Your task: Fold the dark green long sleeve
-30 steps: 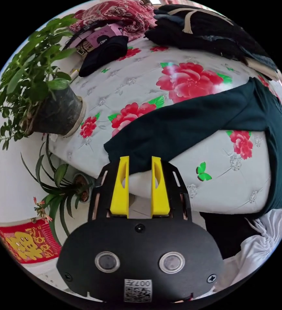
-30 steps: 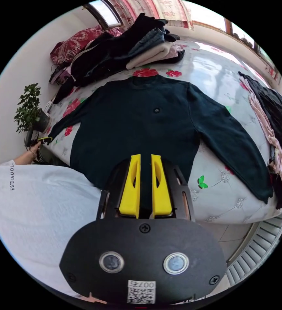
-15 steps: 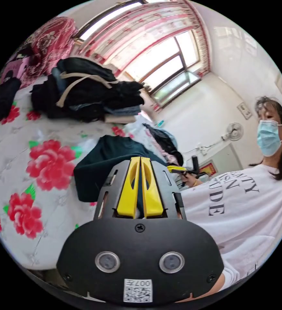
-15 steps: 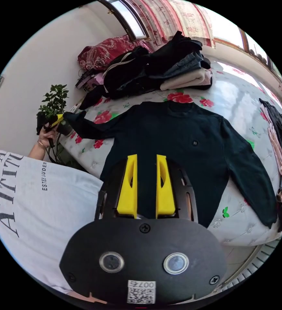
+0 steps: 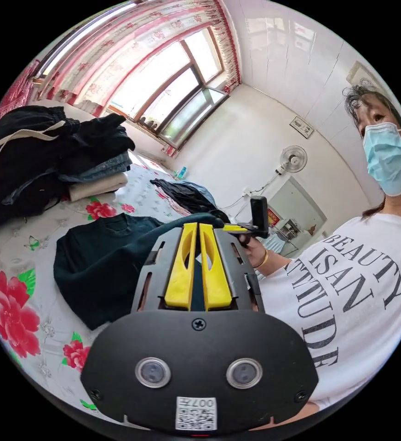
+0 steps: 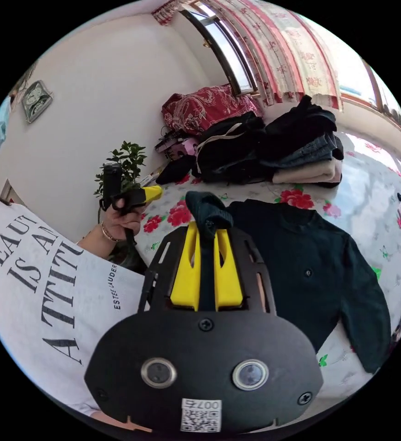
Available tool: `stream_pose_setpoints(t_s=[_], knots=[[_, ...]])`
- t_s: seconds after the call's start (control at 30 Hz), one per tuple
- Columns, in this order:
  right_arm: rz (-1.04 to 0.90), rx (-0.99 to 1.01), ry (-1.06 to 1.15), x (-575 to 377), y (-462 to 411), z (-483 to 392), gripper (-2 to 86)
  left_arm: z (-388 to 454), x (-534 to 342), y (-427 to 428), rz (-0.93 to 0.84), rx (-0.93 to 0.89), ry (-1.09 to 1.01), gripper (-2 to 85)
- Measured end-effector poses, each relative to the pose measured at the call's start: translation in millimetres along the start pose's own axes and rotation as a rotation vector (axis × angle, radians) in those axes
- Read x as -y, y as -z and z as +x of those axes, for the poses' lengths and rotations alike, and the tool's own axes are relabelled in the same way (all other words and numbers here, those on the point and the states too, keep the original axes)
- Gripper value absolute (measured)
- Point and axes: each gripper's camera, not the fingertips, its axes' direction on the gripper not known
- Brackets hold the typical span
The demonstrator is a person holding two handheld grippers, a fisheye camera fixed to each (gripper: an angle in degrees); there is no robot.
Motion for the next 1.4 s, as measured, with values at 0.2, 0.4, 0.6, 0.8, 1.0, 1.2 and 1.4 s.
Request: stream_pose_setpoints(t_s=[0.2, 0.4, 0.6, 0.8, 1.0, 1.2, 1.4], knots=[[0.021, -0.258, -0.329, -55.8, 90.5, 137.8, 2.0, -30.0, -34.6, -13.9, -0.173, 0.306, 0.142, 6.1], [-0.056, -0.206, -0.676, -136.1, 110.0, 254.5, 1.7, -72.4, -69.1, -68.4, -0.355, 0.404, 0.35, 7.3], [0.012, -0.171, -0.775, -158.1, 161.9, 311.4, 2.8, -86.4, -70.7, -132.0, -0.522, 0.606, 0.292, 5.4], [0.077, -0.416, -0.951, -223.3, 237.8, 377.4, 4.9, -83.2, -76.3, -163.4, -0.605, 0.77, 0.18, 1.0], [0.426, -0.48, -1.235, -303.6, 367.7, 467.1, 7.4, -78.2, -68.4, -145.2, -0.482, 0.75, 0.401, 0.5], [0.611, -0.62, -1.43, -368.3, 435.3, 523.0, 7.9, -56.7, -51.8, -156.0, -0.473, 0.797, 0.438, 0.9], [0.74, -0.564, -1.469, -386.4, 451.4, 545.3, 2.5, -55.5, -53.9, -175.2, -0.454, 0.801, 0.55, 2.5]])
